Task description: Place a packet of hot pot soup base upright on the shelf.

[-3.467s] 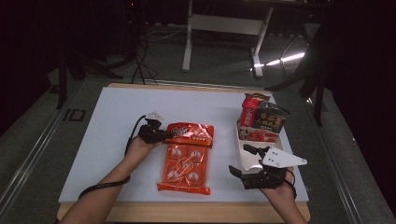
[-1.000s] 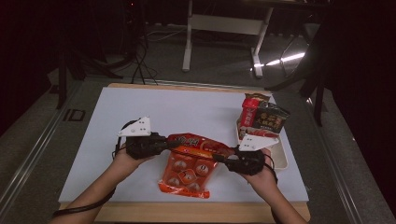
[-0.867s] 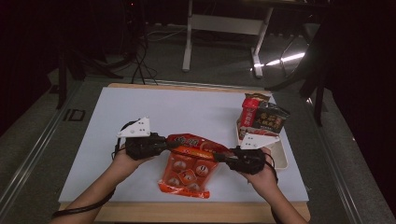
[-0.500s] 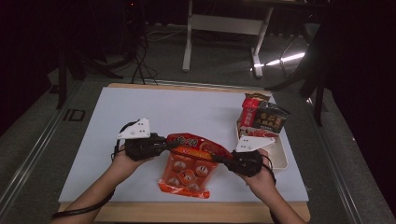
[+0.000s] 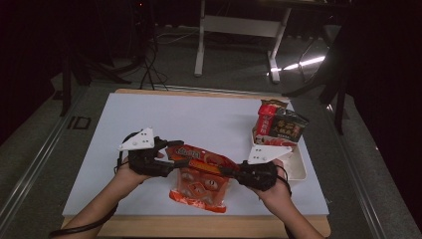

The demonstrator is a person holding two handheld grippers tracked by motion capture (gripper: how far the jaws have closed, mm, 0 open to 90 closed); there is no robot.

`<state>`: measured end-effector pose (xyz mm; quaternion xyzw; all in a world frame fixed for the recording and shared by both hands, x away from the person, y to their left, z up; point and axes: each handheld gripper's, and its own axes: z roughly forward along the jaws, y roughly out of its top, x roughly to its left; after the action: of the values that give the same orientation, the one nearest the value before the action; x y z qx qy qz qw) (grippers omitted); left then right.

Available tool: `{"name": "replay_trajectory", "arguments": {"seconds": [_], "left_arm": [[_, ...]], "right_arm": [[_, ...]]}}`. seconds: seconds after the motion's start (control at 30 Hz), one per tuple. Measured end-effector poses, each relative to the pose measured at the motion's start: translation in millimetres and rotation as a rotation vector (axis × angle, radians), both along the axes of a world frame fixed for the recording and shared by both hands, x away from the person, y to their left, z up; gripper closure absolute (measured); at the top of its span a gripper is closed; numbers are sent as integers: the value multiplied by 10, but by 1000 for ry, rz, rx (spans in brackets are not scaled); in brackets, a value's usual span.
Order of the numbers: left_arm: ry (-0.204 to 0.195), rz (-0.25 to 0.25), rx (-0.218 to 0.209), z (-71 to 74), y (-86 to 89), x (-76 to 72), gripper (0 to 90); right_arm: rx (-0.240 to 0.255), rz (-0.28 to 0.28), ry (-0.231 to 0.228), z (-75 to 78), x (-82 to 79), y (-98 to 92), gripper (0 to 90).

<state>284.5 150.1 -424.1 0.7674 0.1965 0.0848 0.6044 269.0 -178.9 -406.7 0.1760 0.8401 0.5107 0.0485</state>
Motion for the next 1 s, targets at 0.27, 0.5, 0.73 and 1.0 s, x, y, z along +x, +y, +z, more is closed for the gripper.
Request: {"name": "replay_trajectory", "arguments": {"seconds": [0.27,0.5,0.73,1.0], "left_arm": [[16,11,16,-48,42,5,83],[20,33,-7,-132,89,-1,24],[49,70,-32,-263,179,-37,24],[86,84,-17,-422,224,-112,24]], "right_arm": [[16,18,0,88,-29,31,900],[45,36,-41,292,-49,6,900],[58,-11,-112,568,-20,-113,900],[105,-68,-151,822,70,-288,900]]}}
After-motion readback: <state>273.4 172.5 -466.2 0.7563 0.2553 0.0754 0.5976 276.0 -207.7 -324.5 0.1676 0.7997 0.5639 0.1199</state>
